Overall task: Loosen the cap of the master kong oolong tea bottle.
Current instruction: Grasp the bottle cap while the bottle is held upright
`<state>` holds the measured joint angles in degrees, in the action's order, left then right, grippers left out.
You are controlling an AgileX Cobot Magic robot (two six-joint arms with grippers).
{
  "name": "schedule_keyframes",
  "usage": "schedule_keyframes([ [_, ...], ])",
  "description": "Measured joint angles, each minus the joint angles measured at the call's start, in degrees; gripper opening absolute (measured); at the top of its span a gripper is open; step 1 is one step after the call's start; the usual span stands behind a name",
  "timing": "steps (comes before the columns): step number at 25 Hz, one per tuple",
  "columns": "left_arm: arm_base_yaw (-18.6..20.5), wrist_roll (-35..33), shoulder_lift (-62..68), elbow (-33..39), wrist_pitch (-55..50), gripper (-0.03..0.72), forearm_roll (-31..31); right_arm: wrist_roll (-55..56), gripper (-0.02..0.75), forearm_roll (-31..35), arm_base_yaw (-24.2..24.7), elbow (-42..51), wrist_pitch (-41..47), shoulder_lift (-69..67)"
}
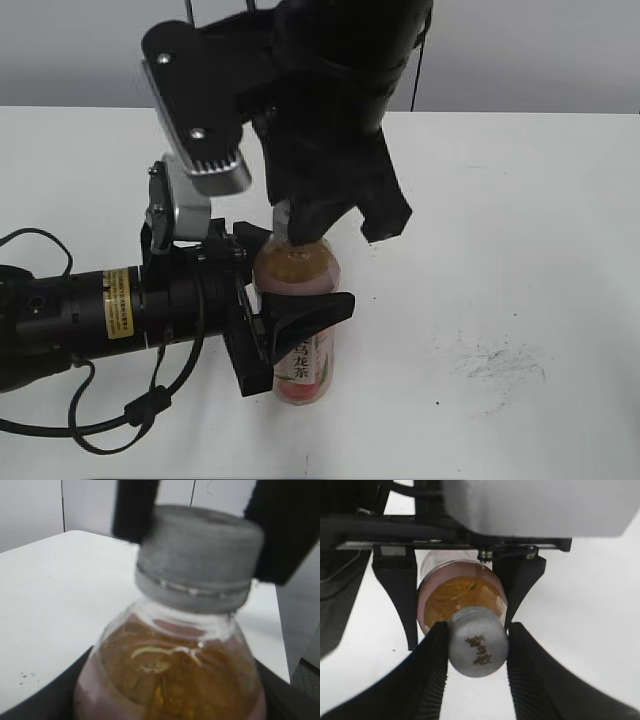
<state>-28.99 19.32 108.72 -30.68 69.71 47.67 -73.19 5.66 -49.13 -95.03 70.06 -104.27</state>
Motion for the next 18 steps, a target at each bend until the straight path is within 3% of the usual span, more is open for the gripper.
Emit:
schedule_keyframes([
  [11,0.00,-0.02,0.00,0.00,0.00,0.445,0.38,-44.08,0.272,0.43,0.00,-0.07,0.00,0.05],
  [15,0.00,-0.02,0.00,0.00,0.05,0.445,0.77,-43.42,0.272,0.50,0.00,-0.07,0.05,0.12],
  [18,0.00,-0.02,0.00,-0.09,0.05,0.445,0.92,-28.25,0.327,0.38,-0.06,-0.07,0.17,0.12],
])
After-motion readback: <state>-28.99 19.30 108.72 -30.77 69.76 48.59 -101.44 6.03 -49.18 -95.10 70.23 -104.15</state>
